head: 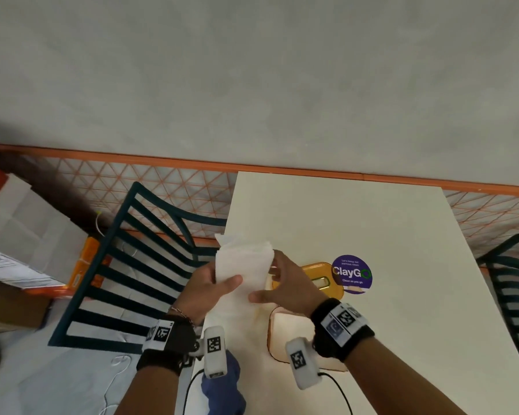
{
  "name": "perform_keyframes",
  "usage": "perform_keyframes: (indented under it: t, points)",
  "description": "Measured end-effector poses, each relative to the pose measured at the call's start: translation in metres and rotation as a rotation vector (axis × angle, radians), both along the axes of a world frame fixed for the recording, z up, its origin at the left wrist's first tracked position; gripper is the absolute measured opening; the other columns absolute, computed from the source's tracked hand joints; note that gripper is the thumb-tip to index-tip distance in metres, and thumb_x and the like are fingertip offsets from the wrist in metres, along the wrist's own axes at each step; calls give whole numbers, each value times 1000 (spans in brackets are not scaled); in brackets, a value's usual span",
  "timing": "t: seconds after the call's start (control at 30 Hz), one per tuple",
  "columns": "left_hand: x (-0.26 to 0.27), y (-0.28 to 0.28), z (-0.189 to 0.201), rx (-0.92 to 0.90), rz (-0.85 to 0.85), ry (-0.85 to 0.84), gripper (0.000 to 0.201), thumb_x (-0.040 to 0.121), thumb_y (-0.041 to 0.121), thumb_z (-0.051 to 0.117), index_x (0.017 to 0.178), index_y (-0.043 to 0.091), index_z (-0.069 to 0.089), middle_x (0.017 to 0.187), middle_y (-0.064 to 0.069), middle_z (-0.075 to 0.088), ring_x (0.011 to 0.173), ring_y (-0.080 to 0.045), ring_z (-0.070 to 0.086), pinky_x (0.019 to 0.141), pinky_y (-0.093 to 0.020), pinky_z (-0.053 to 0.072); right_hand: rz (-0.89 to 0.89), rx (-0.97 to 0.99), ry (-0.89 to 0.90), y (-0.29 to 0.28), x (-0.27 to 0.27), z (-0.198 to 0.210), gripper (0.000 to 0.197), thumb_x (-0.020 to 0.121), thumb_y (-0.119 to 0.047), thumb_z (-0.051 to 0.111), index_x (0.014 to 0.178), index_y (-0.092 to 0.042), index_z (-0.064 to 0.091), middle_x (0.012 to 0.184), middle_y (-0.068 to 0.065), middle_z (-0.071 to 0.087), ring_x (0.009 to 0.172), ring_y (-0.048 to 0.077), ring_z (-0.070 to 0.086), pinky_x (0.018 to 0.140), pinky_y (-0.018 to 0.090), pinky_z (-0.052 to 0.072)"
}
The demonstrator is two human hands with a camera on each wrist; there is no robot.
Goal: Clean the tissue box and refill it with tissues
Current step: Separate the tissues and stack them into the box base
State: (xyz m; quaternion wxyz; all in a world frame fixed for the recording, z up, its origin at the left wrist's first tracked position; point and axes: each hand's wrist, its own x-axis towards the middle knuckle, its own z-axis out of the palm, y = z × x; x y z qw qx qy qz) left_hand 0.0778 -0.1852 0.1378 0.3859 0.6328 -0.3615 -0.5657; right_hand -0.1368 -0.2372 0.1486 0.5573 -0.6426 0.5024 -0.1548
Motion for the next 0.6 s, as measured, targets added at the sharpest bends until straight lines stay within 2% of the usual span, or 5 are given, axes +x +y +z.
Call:
perform_keyframes:
  t: [0.07,0.17,0.33,0.47,0.6]
  points:
    - [3,1,8,-64,3,-21,57,68,39,87,121,23,71,113,-2,79,106,-22,75,90,-50,61,-10,-79,-39,-6,20,6,74,66,-34,90,132,-34,55,126,-15,66,117,7,62,102,37,54]
    - [7,-3,19,-138,60,-14,32,84,12,83,111,26,74,103,-1,81,97,-20,75,79,-36,61,-68,-202,-117,-13,36,16,53,75,-23,87,121,-36,63,115,-14,70,108,7,66,91,31,59]
    - [15,-10,30,-225,26,57,40,84,-1,80,119,16,70,113,-5,79,110,-21,73,91,-38,59,-9,-117,-223,-26,38,21,103,56,-26,98,140,-43,42,130,-12,58,120,7,57,98,28,55]
    - [21,-10,31,-191,-70,96,62,72,24,86,130,18,65,122,-5,76,116,-23,70,94,-43,60,51,91,-246,-29,31,28,123,47,-28,102,149,-39,33,136,-11,56,126,11,56,105,39,52]
    - [25,-9,33,-134,-168,64,64,61,36,85,122,23,70,118,-5,77,112,-23,72,93,-49,60,101,133,-345,-22,30,31,83,61,-5,95,132,-28,59,126,-1,69,120,19,64,97,48,57]
